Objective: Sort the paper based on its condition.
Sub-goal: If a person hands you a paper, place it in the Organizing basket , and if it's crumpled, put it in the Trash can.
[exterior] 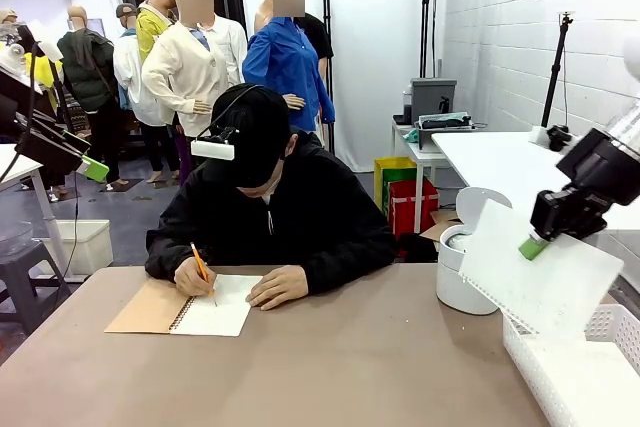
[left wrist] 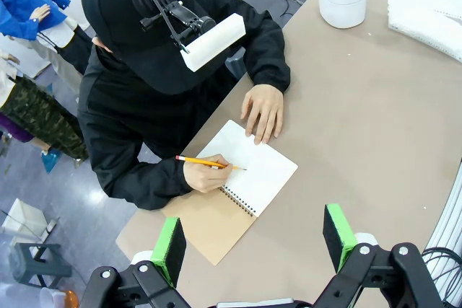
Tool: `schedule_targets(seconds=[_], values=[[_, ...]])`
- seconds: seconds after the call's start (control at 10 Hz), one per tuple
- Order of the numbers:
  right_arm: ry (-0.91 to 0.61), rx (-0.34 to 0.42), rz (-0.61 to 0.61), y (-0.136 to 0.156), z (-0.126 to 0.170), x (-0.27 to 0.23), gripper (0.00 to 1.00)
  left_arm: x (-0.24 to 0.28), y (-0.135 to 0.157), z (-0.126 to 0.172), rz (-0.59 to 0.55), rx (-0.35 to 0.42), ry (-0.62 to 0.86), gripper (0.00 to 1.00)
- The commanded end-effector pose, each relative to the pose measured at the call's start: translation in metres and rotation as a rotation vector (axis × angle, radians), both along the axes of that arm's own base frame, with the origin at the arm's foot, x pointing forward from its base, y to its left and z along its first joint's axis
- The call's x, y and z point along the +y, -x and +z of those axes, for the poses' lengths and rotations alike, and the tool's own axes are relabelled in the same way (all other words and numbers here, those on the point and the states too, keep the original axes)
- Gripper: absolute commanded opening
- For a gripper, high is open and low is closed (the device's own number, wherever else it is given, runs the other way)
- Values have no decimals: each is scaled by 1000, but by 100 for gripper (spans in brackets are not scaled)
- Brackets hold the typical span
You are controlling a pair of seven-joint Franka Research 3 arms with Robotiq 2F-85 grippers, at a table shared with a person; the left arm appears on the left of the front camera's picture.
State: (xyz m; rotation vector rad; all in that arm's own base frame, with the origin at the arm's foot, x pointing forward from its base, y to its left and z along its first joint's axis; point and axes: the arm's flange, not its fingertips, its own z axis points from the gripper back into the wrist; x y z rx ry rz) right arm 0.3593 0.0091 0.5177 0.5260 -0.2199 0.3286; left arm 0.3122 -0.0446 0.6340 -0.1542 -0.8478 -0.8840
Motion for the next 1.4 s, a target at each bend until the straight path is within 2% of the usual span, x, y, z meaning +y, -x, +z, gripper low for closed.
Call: schedule_targets(seconds=[0.0, 0.1, 0.4, 0.6, 0.8, 0.9, 1.3], values=[[34, -7, -28, 20, -21, -29, 0, 0, 0, 0, 13, -2, -3, 100], [47, -31, -64, 19, -31, -42, 0, 0, 0, 0, 13, -2, -3, 100], [33, 11, -128, 31, -62, -62, 0, 0, 0, 0, 13, -2, -3, 100], [13, 28, -172, 26, -92, -70, 0, 0, 0, 0, 13, -2, -3, 100], [-7, -3, -231, 27, -118, -78, 0, 0, 0, 0, 13, -2, -3, 100], [-29, 10, -250, 24, -129, -81, 0, 0, 0, 0, 13, -2, -3, 100], [-83, 73, -236, 27, -165, -72, 0, 0, 0, 0, 13, -2, -3, 100]])
